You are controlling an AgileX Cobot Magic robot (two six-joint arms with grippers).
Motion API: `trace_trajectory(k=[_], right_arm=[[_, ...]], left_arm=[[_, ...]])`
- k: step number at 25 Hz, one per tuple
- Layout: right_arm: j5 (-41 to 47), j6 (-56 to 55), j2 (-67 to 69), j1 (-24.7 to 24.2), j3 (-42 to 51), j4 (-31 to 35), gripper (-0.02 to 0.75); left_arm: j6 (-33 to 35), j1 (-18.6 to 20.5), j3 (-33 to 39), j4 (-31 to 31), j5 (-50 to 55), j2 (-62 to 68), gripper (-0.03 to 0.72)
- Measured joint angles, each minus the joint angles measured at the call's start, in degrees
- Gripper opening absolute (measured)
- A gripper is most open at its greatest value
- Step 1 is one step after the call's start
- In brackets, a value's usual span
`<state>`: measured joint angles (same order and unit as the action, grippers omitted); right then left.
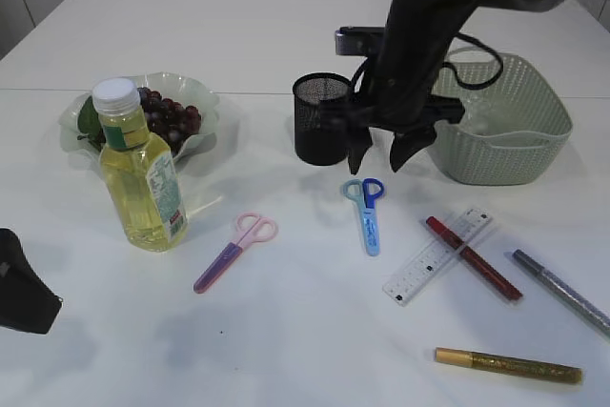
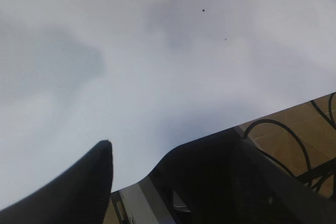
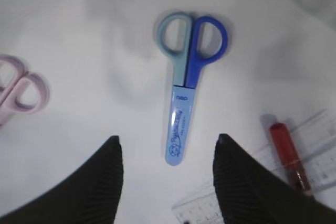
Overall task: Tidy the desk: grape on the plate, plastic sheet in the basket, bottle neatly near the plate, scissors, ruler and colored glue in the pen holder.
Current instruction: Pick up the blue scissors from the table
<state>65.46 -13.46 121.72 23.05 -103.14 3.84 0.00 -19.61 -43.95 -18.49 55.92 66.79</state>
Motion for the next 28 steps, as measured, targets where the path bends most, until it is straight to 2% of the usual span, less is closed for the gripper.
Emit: trace_trajectory(k=[15, 28], right_arm=[[-0.53, -3.55, 8.67, 0.35, -3.01, -0.89, 0.438], [-3.32, -5.74, 10.34, 0.35, -3.33, -1.01, 0.438]], left_arm=[[0.00, 0.00, 0.00, 0.34, -0.18, 0.00, 0.509], [0.00, 0.00, 0.00, 1.60, -0.27, 0.00, 0.508]])
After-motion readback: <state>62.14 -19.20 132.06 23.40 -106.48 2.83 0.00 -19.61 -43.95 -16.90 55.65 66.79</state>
